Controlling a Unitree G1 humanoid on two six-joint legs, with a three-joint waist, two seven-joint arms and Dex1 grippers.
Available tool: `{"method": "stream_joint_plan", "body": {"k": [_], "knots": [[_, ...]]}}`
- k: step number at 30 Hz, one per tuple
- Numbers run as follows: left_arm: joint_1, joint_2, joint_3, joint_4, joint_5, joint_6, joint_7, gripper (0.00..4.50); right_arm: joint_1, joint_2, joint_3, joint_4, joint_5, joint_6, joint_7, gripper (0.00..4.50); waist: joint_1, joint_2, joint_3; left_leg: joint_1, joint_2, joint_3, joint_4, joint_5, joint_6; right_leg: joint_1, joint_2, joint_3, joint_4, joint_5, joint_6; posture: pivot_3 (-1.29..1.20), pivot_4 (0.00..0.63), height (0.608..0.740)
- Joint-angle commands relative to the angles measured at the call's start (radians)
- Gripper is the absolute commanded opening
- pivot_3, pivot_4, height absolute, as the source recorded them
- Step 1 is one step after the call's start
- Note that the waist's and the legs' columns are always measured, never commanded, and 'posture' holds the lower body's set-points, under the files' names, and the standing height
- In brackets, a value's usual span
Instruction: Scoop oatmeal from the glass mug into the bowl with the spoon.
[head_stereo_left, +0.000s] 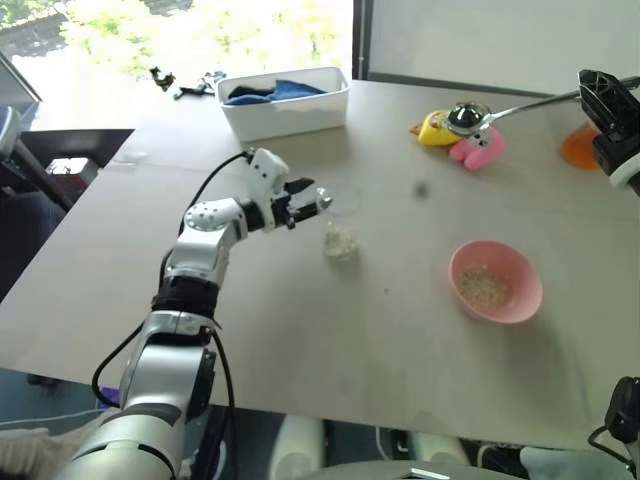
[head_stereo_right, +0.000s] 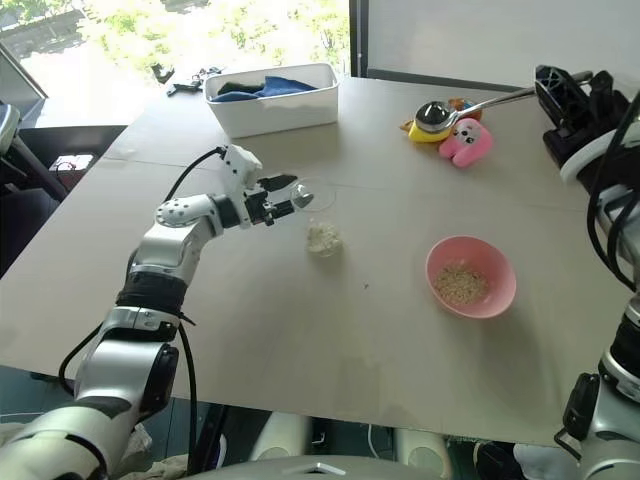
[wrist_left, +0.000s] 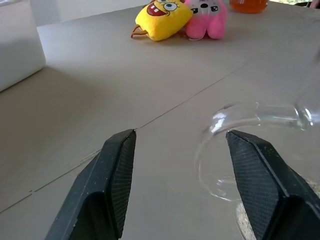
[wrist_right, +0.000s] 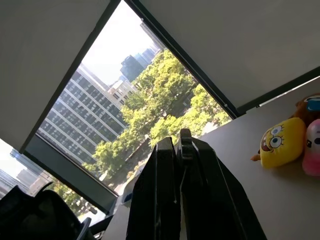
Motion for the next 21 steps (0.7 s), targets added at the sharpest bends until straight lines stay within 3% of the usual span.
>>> {"method": "stream_joint_plan", "body": {"k": [1, 5, 9, 15, 21], "knots": [[-0.056, -0.022, 0.005, 0.065, 0.019, -0.073, -0.024, 1.79, 0.014, -0.031, -0.033, -0.061, 0.039, -0.041, -0.009, 0.0, 0.0, 0.0, 0.0, 0.0, 0.0, 0.0, 0.0, 0.0, 0.0, 0.0, 0.0, 0.0, 0.0, 0.0, 0.0, 0.0, 0.15, 0.74], [-0.067, -0.045, 0.015, 0.082, 0.024, -0.087, -0.019, 0.09, 0.046, -0.057, -0.024, -0.083, 0.044, -0.04, -0.003, 0.0, -0.004, 0.0, 0.0, 0.0, 0.0, -0.001, 0.0, 0.0, 0.0, 0.0, 0.0, 0.0, 0.0, 0.0, 0.0, 0.0, 0.15, 0.74], [-0.073, -0.067, 0.035, 0.045, 0.016, -0.087, 0.019, 0.09, 0.052, -0.111, 0.024, -0.098, 0.001, -0.001, 0.033, 0.0, -0.006, 0.0, 0.0, 0.0, 0.001, -0.001, 0.0, 0.0, 0.0, 0.0, 0.0, 0.0, 0.001, 0.0, 0.0, 0.0, 0.15, 0.74], [-0.139, -0.111, 0.018, -0.057, 0.068, -0.101, 0.155, 0.09, -0.116, -0.13, 0.206, -0.122, -0.042, 0.041, 0.081, 0.0, -0.008, 0.0, 0.0, 0.0, 0.0, -0.005, 0.001, 0.0, 0.0, -0.001, 0.0, 0.001, 0.002, 0.0, 0.0, 0.0, 0.15, 0.74], [-0.153, -0.134, -0.011, -0.092, 0.124, -0.152, 0.206, 0.09, -0.21, -0.112, 0.311, -0.094, -0.117, 0.072, 0.131, 0.0, -0.006, 0.0, 0.0, -0.001, 0.0, -0.007, 0.001, 0.0, 0.0, -0.001, -0.001, 0.0, 0.001, 0.0, 0.0, 0.0, 0.15, 0.74]]}}
